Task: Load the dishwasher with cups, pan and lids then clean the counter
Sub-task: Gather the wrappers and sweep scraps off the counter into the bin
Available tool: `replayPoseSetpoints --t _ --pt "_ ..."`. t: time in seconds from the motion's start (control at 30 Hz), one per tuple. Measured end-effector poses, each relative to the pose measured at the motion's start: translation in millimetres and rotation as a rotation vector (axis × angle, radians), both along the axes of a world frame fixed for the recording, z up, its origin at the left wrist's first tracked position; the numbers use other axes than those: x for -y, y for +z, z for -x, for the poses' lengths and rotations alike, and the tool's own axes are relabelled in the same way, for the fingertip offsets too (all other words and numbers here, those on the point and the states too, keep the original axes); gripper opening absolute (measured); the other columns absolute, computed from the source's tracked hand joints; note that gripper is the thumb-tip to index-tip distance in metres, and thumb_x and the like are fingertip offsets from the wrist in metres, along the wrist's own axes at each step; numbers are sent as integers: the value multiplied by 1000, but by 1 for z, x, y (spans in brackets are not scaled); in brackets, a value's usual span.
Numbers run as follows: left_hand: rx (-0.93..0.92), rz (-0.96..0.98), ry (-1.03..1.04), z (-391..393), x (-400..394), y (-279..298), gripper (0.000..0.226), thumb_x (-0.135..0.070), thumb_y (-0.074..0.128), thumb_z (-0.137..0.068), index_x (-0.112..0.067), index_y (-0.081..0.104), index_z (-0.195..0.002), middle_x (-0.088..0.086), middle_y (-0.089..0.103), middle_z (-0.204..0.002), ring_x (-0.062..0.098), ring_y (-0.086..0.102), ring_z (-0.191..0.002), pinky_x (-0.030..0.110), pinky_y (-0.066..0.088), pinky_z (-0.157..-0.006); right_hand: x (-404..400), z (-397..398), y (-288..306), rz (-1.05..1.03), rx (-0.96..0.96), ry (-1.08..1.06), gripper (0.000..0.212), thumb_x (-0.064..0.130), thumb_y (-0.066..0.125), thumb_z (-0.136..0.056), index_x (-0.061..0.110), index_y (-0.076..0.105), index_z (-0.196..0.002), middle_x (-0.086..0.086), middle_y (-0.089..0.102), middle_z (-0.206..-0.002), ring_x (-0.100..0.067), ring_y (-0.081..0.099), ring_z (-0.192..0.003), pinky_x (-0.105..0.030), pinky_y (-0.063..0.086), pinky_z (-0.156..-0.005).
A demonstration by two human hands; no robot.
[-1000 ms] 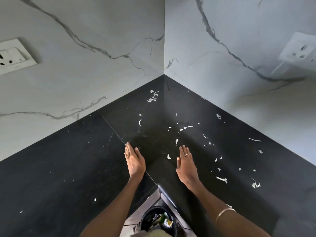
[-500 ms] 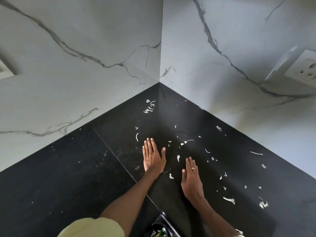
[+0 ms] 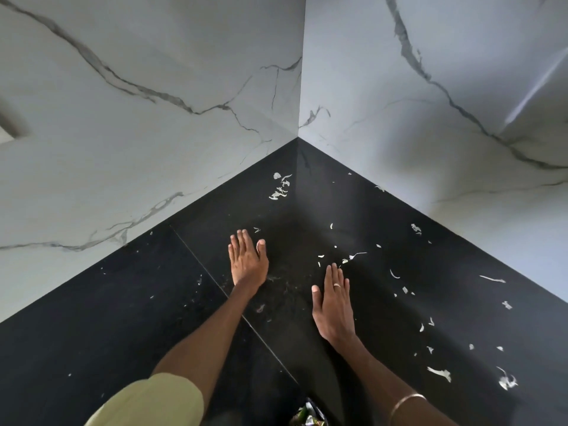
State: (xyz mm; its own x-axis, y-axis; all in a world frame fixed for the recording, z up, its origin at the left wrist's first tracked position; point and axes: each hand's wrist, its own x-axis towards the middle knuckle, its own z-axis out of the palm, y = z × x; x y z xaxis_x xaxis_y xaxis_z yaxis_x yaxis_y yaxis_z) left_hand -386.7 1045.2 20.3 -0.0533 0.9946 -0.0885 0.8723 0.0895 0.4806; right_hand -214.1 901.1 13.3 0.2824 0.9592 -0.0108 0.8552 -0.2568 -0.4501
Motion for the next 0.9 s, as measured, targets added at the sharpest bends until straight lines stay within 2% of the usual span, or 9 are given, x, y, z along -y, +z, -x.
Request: replayPoseSetpoints --t 0.1,0.2,0.27,0.37,0.5,0.67,0.9 --pt "-56 -10 -205 -36 2 -3 68 -50 14 -103 -10 1 -156 4 -2 -165 19 -10 -151 36 -5 -123 -12 -2 -2 7 53 5 71 51 7 -97 9 6 -154 -7 7 -163 -16 -1 -150 -36 3 -123" --pt "53 -56 -303 -62 5 -2 65 -47 21 -104 -12 6 -157 2 3 -165 14 -6 -151 33 -2 -124 -30 -7 -1 16 70 0 71 49 6 -97 8 7 -154 -8 7 -163 -18 0 -151 -37 5 -124" --pt "153 -90 -209 -59 0 -1 62 -42 25 -105 -10 13 -156 5 9 -164 17 -1 -152 34 1 -124 -43 -11 -1 14 80 -5 70 48 7 -98 5 10 -154 -11 10 -162 -20 3 -151 -38 6 -124" --pt "168 -145 21 -25 -18 1 63 -42 23 -103 -4 22 -154 12 18 -162 24 8 -151 38 5 -123 -64 -15 -2 9 67 -19 71 48 6 -99 3 12 -153 -13 12 -162 -22 6 -151 -38 6 -124" --pt "113 -117 148 34 -61 -1 64 -46 19 -105 -7 16 -155 9 13 -163 21 4 -151 37 4 -124 -87 -19 -4 -13 63 -39 72 51 4 -100 3 15 -153 -12 17 -161 -21 10 -150 -38 8 -124" --pt "168 -86 30 39 -120 -5 62 -46 23 -105 -9 19 -155 8 17 -163 18 6 -151 35 4 -124 -94 -21 -7 -57 113 -37 67 47 15 -103 1 21 -152 -14 24 -159 -23 17 -149 -40 18 -122" --pt "133 -124 -218 -43 -153 -6 57 -41 28 -105 -10 28 -153 5 26 -160 17 14 -150 32 8 -124 -112 -25 -7 -36 154 9 69 50 19 -103 1 19 -153 -15 20 -159 -23 14 -150 -39 16 -122"
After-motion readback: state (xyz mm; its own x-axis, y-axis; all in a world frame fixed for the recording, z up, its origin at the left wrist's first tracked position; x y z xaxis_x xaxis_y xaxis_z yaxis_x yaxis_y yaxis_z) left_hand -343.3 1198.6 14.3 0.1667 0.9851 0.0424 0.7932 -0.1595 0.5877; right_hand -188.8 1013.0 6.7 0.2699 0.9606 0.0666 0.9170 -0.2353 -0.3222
